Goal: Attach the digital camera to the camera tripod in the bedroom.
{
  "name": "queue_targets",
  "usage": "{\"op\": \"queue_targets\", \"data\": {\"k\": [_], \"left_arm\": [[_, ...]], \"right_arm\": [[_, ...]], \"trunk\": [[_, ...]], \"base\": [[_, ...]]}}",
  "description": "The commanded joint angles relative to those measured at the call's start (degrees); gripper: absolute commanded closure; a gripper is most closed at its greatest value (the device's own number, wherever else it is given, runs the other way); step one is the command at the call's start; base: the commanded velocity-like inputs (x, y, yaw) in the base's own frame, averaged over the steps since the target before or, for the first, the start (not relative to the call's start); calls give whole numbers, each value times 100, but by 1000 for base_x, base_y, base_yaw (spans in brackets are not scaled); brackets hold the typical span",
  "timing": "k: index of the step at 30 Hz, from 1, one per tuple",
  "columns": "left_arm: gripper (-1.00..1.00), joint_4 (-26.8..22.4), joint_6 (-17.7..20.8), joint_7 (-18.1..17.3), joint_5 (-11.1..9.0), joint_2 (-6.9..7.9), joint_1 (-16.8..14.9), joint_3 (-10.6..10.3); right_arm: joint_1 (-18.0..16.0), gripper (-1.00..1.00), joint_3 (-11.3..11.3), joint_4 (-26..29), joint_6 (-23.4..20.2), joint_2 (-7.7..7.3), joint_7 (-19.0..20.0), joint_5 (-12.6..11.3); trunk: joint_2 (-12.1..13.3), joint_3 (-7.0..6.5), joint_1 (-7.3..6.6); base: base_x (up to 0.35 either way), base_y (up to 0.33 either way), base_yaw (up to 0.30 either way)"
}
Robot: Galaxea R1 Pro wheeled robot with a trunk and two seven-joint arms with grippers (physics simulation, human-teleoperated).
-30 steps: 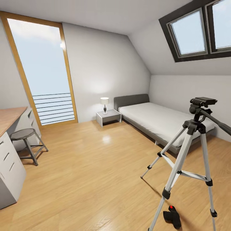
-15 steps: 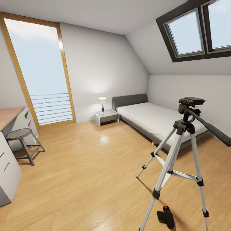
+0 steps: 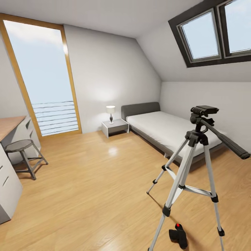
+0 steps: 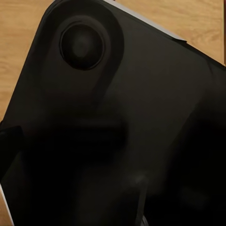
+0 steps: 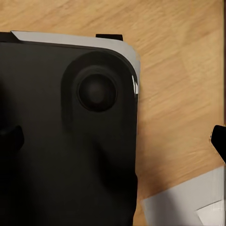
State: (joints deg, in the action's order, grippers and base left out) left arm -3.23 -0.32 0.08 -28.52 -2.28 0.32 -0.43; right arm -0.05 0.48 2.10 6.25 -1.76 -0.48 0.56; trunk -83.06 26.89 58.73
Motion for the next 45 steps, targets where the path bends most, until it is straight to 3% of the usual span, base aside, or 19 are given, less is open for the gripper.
{"op": "queue_targets", "data": {"k": [1,11,45], "left_arm": [[-100,-11,-3,1,-23,-1,3,-7],[-100,-11,-3,1,-28,-1,3,-5],[-100,-11,-3,1,-48,-1,3,6]], "right_arm": [[-2,-100,5,1,15,0,-5,6],[-2,-100,11,0,16,0,-5,6],[-4,-100,5,0,27,0,-5,2]], "trunk": [[-2,4,0],[-2,4,0],[-2,4,0]], "base": [[0,-206,0],[0,-183,0],[-53,-3,-1]]}}
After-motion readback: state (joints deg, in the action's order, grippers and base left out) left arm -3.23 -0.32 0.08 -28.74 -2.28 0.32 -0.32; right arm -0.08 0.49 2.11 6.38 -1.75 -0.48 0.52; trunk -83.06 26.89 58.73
